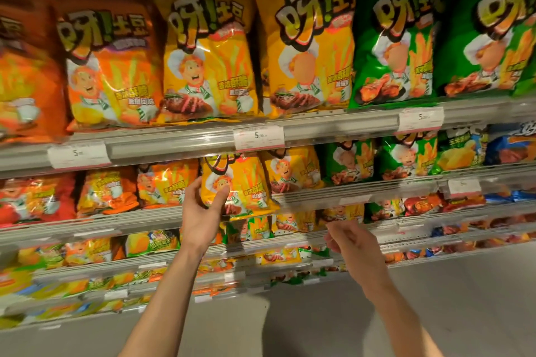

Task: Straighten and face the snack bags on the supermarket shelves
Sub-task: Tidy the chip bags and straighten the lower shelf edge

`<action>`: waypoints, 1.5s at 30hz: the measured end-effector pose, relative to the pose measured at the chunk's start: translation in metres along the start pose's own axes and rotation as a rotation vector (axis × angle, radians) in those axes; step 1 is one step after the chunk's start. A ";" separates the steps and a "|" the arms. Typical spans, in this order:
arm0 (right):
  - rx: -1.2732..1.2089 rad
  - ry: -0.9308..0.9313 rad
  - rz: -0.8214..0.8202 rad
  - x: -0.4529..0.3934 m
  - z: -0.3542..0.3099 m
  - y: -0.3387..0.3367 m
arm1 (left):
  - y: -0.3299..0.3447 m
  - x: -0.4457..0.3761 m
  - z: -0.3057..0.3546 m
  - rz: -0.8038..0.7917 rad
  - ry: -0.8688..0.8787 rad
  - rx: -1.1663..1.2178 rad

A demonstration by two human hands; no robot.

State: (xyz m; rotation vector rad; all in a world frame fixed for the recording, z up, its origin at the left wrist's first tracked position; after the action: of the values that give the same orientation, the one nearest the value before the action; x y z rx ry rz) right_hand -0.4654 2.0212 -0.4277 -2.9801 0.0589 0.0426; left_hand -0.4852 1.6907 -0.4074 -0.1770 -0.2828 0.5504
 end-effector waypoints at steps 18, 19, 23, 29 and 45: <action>0.077 0.061 -0.083 0.002 0.005 0.007 | 0.014 -0.037 0.006 -0.019 0.078 -0.206; 0.066 0.065 -0.083 0.002 0.005 0.006 | 0.015 -0.040 0.009 -0.022 0.085 -0.222; 0.049 0.076 -0.072 0.001 0.005 0.004 | 0.018 -0.047 0.011 -0.075 0.116 -0.208; 0.046 0.080 -0.047 0.000 0.011 -0.003 | 0.019 -0.046 0.000 -0.119 0.088 -0.269; 0.013 0.094 -0.023 0.003 0.025 -0.011 | 0.014 -0.045 0.004 -0.152 0.090 -0.559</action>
State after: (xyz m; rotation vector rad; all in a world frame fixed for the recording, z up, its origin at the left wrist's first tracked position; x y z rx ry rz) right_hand -0.4626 2.0363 -0.4505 -2.9682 0.0361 -0.1007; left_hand -0.5300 1.6784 -0.4167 -0.7142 -0.3547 0.2999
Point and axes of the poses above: each hand's wrist, its own x-axis away from the middle knuckle, its own y-axis out of the palm, z = x × y, the point moved 5 cm from there along -x, towards the middle knuckle, and after that the axes turned 12 degrees about -y, right-handed, at the moved point
